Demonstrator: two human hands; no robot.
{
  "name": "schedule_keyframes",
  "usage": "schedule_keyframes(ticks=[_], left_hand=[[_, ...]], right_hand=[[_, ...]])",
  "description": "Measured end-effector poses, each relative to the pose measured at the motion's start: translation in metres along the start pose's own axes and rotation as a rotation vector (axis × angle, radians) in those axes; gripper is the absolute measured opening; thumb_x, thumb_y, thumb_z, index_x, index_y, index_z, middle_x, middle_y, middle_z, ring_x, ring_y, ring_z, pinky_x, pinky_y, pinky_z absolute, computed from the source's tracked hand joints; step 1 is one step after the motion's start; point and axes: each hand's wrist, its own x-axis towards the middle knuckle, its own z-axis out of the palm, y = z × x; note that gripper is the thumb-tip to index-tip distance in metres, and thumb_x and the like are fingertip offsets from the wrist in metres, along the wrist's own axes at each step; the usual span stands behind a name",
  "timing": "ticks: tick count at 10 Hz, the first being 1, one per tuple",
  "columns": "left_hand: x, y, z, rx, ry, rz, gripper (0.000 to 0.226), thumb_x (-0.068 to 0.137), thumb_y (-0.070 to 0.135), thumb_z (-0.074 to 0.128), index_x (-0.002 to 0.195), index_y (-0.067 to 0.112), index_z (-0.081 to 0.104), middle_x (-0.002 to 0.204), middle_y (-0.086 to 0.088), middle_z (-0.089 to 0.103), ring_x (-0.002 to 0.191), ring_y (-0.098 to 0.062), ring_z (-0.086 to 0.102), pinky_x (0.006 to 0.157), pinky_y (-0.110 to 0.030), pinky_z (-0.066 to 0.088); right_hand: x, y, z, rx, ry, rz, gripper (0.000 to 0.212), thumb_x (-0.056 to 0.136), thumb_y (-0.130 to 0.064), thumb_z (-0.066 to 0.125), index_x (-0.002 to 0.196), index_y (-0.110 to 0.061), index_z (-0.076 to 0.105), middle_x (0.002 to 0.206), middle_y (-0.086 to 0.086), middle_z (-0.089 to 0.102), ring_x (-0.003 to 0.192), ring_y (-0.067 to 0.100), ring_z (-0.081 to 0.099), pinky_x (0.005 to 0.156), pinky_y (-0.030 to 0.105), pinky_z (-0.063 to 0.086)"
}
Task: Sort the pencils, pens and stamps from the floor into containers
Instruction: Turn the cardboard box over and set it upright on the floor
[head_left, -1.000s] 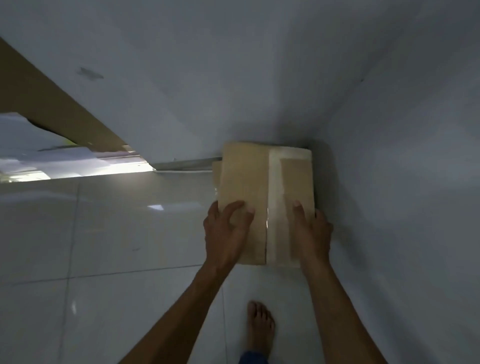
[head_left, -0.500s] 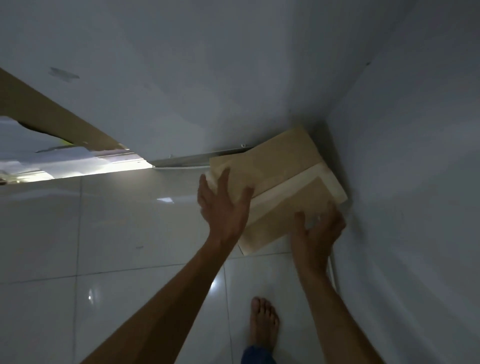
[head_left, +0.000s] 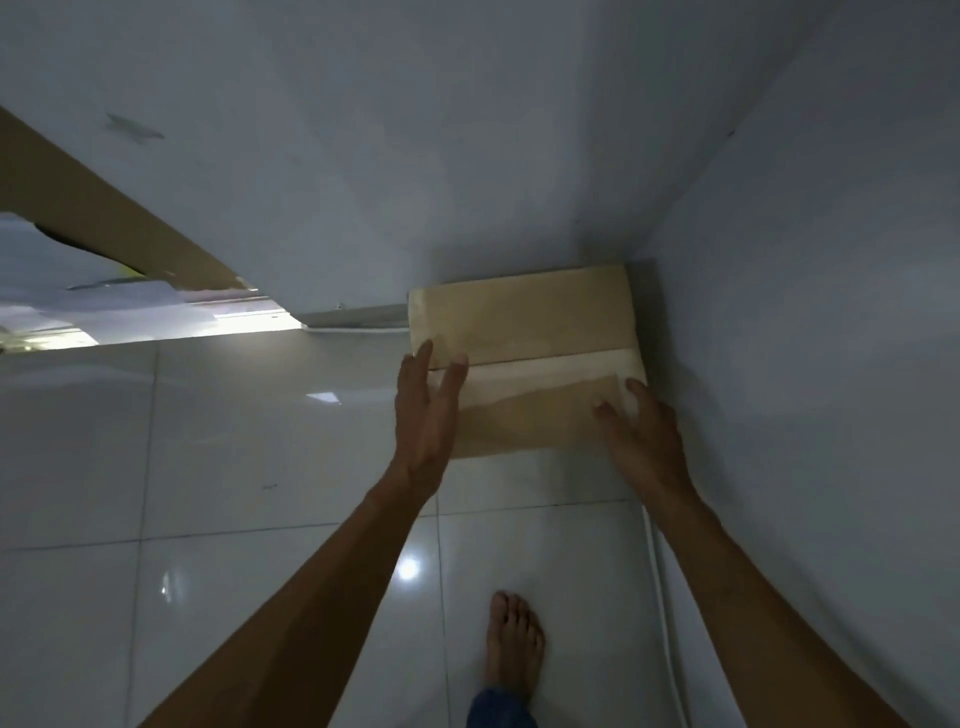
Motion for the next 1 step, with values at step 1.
schedule_keyframes(ticks=[1], left_hand=[[-0.0110, -0.0023, -0.0155, 0.091, 0.010, 0.074, 0.093, 0.080, 0.083, 0.050, 0.160, 0.040, 0.029, 0.171, 0.005, 0.021, 0.155, -0.021, 0.023, 0.123, -0.058, 0.027]], right_hand=[[-0.0272, -0.0028, 0.0064, 0.030, 0.035, -0.003, 0.076, 0.099, -0.048, 0.063, 0.161, -0.021, 0.031, 0.165, 0.007, 0.027, 0.147, 0.025, 0.039, 0.111, 0.028, 0.030]])
